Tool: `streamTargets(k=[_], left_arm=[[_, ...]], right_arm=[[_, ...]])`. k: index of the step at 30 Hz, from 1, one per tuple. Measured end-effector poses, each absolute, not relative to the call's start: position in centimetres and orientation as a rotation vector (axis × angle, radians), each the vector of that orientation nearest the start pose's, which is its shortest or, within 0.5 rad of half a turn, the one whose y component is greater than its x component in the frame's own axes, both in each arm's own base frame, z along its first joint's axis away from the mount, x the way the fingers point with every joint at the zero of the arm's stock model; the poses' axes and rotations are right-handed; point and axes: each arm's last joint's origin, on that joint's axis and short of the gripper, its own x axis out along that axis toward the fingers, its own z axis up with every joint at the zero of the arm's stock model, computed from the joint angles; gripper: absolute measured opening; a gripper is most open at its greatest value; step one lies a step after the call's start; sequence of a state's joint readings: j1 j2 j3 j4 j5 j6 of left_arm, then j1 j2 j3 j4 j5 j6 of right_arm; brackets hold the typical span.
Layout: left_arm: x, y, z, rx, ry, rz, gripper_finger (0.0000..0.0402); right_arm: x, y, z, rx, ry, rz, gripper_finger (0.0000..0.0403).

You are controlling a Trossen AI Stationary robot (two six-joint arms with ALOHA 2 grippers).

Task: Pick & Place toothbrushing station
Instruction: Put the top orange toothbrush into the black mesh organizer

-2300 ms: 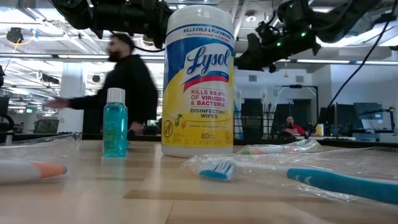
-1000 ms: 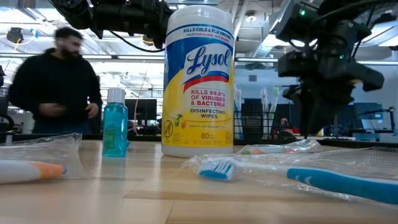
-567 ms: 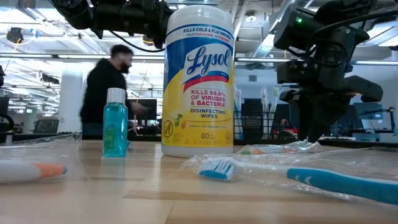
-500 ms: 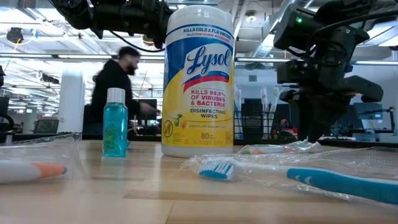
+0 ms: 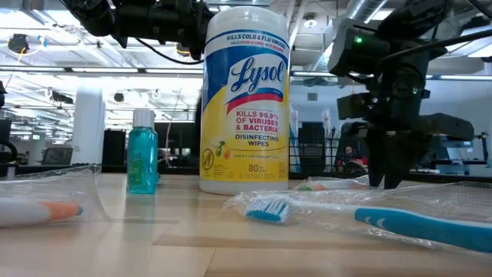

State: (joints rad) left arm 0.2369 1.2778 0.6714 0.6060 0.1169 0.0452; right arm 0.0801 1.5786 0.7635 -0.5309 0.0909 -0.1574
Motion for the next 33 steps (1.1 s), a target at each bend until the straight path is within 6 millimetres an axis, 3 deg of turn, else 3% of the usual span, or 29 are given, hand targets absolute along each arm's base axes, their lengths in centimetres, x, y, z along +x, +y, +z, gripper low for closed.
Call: streamTargets(k=[5,19,33], left_arm=[[26.9,6.1,26.6,0.045,0.003,0.120,0.0127],[26.9,6.1,26.6,0.045,0.004,0.118,0.0127],[26.9,6.1,26.4,0.042,0.019,0.117,0.0127]], right_arm=[[26.4,2.2,15.4,-0.304,1.273,0.067,0.0122],[26.3,2.1,15.3,-0.363,1.303,0.119,0.0122],[27.1,0.9,12.2,-0.390,1.427,0.113,0.0122]])
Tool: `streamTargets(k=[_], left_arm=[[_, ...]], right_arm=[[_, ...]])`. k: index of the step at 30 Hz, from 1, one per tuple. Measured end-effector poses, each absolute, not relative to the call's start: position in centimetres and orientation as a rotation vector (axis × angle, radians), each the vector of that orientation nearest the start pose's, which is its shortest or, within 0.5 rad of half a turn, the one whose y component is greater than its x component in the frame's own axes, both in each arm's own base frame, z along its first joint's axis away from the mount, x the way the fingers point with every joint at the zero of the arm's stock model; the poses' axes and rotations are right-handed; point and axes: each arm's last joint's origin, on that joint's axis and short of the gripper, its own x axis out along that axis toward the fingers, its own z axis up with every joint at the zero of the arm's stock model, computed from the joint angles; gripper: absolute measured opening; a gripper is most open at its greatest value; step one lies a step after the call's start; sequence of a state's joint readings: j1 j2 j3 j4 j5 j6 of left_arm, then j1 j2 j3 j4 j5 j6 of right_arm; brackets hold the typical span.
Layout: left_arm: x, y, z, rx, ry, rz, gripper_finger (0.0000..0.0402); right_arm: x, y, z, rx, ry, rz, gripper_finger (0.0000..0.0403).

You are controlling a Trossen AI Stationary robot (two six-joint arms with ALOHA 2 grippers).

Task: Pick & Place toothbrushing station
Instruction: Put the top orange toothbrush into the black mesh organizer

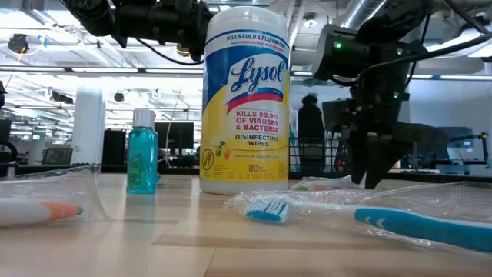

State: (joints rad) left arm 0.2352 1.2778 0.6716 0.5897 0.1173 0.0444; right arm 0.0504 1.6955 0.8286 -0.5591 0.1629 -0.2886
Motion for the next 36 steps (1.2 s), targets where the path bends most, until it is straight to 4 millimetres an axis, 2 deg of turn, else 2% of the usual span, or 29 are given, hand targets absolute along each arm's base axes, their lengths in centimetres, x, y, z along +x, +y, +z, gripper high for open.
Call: streamTargets(k=[3,7,9,18,22,36], left_arm=[[26.9,6.1,26.4,0.041,0.020,0.118,0.0127],[26.9,6.1,26.4,0.041,0.023,0.117,0.0127],[26.9,6.1,26.4,0.041,0.023,0.118,0.0127],[26.9,6.1,26.4,0.041,0.023,0.118,0.0127],[26.9,6.1,26.4,0.041,0.023,0.118,0.0127],[26.9,6.1,26.5,-0.085,0.005,0.118,0.0127]], right_arm=[[27.1,0.9,12.1,-0.389,1.432,0.108,0.0106],[26.8,1.1,12.9,-0.361,1.398,0.097,0.0032],[26.5,1.1,13.5,-0.362,1.384,0.092,0.0012],[25.3,1.7,15.5,-0.367,1.404,0.054,0.0000],[25.5,2.5,16.7,-0.422,1.429,0.020,0.0000],[26.4,4.5,23.7,-0.750,1.416,-0.263,0.0000]])
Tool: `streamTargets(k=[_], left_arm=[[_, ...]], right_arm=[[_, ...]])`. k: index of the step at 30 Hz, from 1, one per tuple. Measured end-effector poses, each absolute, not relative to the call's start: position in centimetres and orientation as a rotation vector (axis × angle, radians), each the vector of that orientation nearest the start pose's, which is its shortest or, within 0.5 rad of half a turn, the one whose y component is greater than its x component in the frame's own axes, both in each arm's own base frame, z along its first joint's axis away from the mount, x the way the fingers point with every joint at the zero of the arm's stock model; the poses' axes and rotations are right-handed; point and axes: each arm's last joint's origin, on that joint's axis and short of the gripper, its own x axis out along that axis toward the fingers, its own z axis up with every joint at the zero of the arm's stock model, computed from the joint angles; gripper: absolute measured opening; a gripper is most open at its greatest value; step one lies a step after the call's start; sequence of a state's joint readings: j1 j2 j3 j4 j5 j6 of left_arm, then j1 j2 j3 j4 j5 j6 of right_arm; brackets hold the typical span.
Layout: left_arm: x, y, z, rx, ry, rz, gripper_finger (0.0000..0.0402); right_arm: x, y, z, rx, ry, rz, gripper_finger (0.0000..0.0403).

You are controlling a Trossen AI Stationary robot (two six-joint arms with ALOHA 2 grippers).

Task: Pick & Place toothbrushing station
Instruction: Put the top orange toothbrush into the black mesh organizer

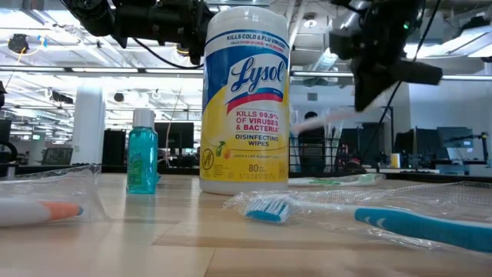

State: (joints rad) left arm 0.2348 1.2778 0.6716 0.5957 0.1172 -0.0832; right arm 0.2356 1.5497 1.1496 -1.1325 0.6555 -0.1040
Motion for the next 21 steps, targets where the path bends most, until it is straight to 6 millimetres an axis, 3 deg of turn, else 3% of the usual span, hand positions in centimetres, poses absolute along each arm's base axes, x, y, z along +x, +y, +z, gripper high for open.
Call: streamTargets(k=[16,21], left_arm=[[26.9,6.1,26.7,-0.363,-0.015,0.044,0.0127],[26.8,6.2,26.7,-0.453,-0.014,0.006,0.0127]], right_arm=[[26.8,6.0,29.7,-1.169,1.225,-0.567,0.0000],[27.4,6.2,31.3,-1.224,1.164,-0.611,0.0000]])
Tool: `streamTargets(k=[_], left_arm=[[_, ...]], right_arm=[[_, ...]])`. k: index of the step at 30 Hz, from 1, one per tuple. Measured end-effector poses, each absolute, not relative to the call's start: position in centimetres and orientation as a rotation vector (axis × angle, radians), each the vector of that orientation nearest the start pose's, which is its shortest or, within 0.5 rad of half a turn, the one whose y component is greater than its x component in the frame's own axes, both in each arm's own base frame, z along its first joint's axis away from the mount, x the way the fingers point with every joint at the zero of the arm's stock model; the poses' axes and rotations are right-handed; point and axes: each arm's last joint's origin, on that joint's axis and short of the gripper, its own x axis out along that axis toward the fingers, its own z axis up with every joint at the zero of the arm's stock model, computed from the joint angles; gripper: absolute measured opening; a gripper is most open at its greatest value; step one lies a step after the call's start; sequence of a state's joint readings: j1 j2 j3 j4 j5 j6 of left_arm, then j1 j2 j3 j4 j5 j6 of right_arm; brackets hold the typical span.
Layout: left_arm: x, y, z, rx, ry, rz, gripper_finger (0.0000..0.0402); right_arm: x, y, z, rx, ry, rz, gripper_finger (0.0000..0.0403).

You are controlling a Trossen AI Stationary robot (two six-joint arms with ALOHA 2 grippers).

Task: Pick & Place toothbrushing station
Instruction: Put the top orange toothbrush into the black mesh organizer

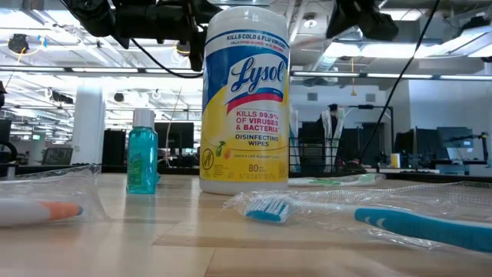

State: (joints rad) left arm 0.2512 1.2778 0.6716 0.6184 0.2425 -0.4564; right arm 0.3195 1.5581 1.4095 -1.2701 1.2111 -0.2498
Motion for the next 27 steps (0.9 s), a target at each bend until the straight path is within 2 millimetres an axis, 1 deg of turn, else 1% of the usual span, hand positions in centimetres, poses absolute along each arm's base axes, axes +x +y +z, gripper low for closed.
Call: streamTargets(k=[4,13,19,27], left_arm=[[26.8,6.2,26.8,-0.506,-0.016,-0.016,0.0127],[26.7,6.3,26.8,-0.575,-0.006,-0.057,0.0127],[26.7,6.0,26.8,-0.611,0.011,-0.109,0.0127],[26.9,5.1,26.8,-0.629,0.026,-0.148,0.0127]], right_arm=[[27.7,6.5,32.2,-1.277,1.132,-0.628,0.0000],[29.4,7.7,33.0,-1.350,1.047,-0.575,0.0000],[30.4,8.1,33.7,-1.371,0.995,-0.572,0.0000],[32.0,8.8,33.5,-1.418,0.963,-0.566,0.0000]])
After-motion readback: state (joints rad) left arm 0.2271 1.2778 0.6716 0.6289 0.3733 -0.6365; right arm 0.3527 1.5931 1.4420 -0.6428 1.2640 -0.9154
